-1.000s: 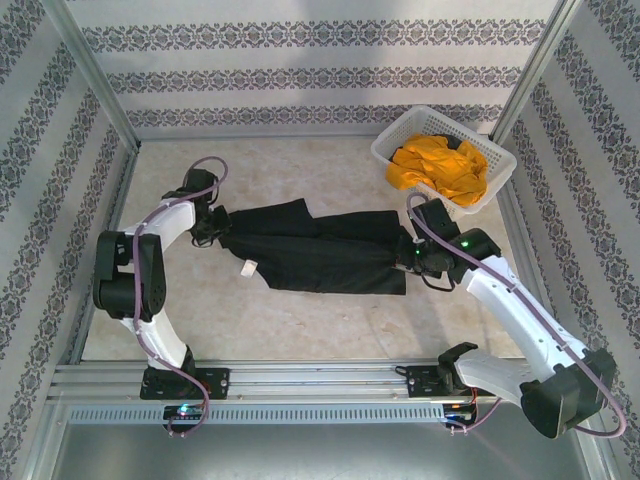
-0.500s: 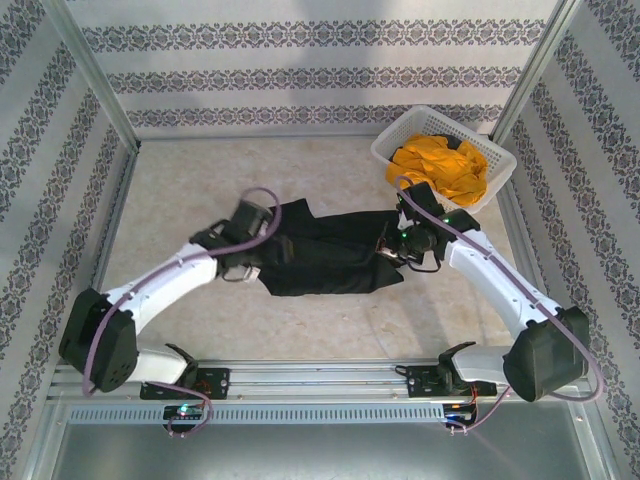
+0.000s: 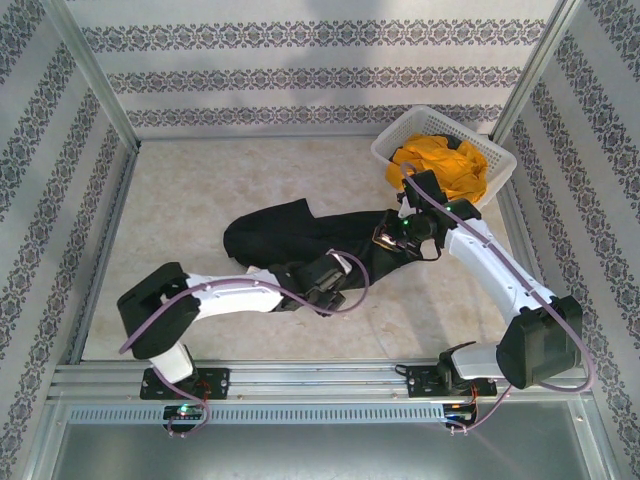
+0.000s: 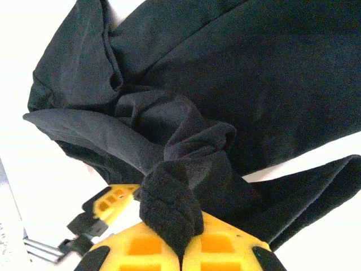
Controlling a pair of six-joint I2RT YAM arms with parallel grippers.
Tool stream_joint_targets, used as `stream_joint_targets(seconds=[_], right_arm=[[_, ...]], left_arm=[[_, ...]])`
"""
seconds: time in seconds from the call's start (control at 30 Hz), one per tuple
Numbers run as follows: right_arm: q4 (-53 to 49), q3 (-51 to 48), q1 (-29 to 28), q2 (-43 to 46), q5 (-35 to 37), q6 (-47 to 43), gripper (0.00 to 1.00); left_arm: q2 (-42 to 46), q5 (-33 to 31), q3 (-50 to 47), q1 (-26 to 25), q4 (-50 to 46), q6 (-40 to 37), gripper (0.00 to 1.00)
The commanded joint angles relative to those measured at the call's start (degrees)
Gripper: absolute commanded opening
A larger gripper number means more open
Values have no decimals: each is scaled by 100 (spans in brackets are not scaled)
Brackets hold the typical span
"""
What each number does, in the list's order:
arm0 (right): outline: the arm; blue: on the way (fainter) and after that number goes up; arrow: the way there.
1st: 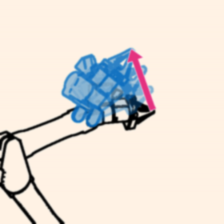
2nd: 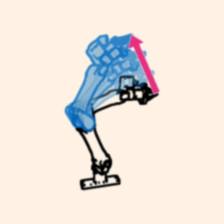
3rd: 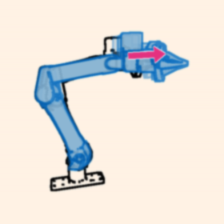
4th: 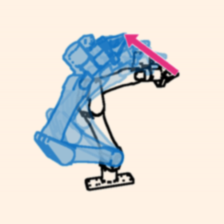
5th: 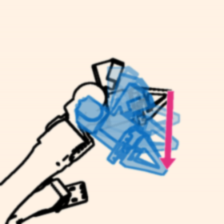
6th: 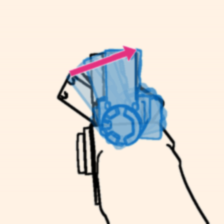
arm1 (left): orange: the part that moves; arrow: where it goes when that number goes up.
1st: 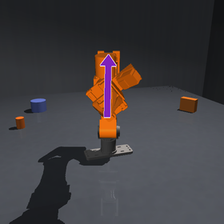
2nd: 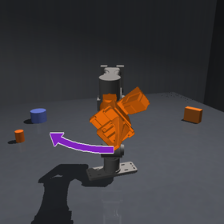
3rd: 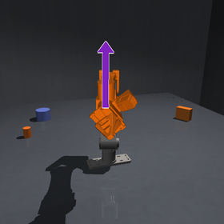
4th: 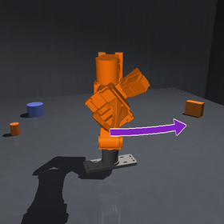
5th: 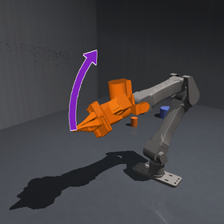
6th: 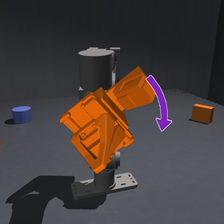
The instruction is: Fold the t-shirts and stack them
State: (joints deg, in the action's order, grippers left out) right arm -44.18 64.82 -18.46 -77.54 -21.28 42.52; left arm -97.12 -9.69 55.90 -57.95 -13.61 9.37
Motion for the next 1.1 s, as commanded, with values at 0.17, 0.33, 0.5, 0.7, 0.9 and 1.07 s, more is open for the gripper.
stream_joint_targets(seconds=[0.17, 0.33, 0.5, 0.7, 0.9, 1.07], right_arm=[[161, 330, 70, 28, -302, 255, 0], [569, 290, 49, 8, -402, 415, 0], [1002, 383, -127, -49, -478, 602, 0], [1500, 814, -889, -627, -728, 584, 6], [1028, -46, -778, -168, 559, 548, 55], [853, -1213, -262, 170, 1538, 870, 58]], left_arm=[[-99, -1034, 326, -93, 217, -629, 12], [958, -1392, -99, -93, 97, -308, 0], [2275, -1646, -442, 83, -396, 218, 0], [3663, -1596, -715, 1033, -902, 1356, 0], [4782, -1703, -1153, 2548, -1857, 2883, 0], [5457, -1129, -1645, 3153, -1815, 3316, 0]])
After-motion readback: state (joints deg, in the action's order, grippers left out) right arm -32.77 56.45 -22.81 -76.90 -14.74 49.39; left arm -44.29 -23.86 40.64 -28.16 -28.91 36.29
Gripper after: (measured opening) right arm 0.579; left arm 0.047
